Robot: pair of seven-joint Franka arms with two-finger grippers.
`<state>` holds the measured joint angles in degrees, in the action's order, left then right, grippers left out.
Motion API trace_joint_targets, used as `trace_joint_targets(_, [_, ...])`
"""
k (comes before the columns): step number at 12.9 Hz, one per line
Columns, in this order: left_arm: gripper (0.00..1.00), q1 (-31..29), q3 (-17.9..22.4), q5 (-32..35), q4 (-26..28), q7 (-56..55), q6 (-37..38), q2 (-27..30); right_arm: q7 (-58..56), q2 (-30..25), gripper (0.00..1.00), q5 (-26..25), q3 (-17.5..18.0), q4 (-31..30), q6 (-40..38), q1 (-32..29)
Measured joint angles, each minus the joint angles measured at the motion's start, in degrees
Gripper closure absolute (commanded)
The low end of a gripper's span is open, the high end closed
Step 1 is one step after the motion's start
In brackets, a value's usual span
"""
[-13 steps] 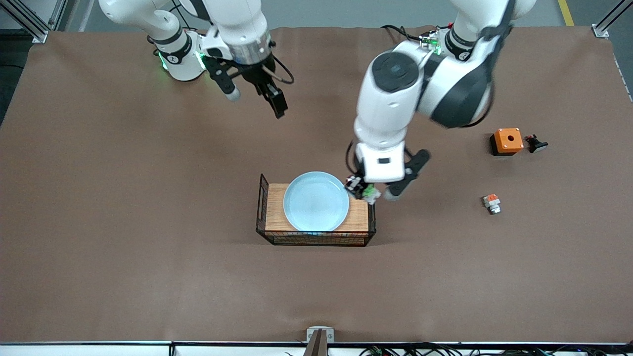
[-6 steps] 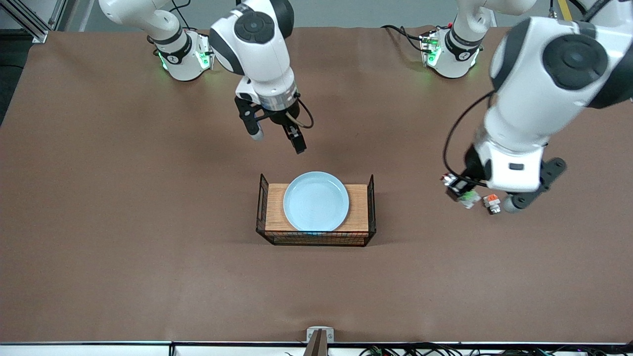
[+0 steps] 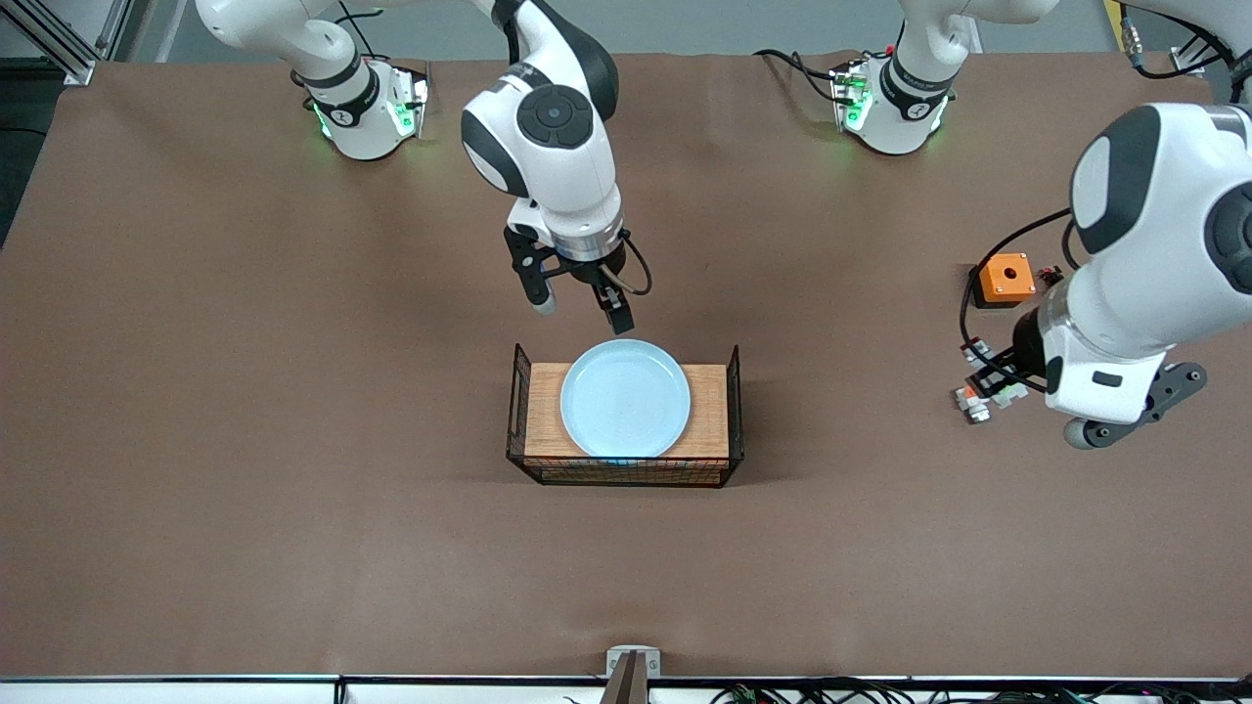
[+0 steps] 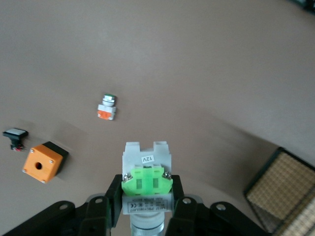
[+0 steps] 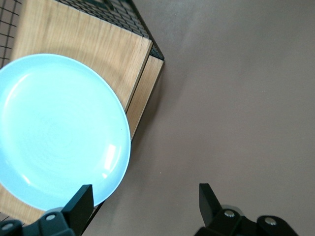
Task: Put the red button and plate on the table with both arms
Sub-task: 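Place the green button on the table while the right gripper grips the plate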
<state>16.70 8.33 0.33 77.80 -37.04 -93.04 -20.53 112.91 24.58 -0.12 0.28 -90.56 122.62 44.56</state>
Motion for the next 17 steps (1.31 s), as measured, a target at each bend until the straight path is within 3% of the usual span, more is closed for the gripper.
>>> trace_joint_targets(4, [1.0,-5.53,0.01,0.0,5.65,6.66,-2.56,-0.07,0.1,1.22,0.04,0.0,-0.01,1.35,-0.05,0.04])
trace_joint_targets(12, [1.0,-11.85,0.0,0.01,21.58,14.36,-22.6,-2.8,0.2,2.16,0.0,0.0,-0.02,2.49,-0.09,0.22])
trace_joint_targets(17, [1.0,-13.83,0.0,0.01,24.73,22.62,-26.35,-3.31,0.21,3.08,0.03,0.0,-0.02,2.93,-0.04,0.27])
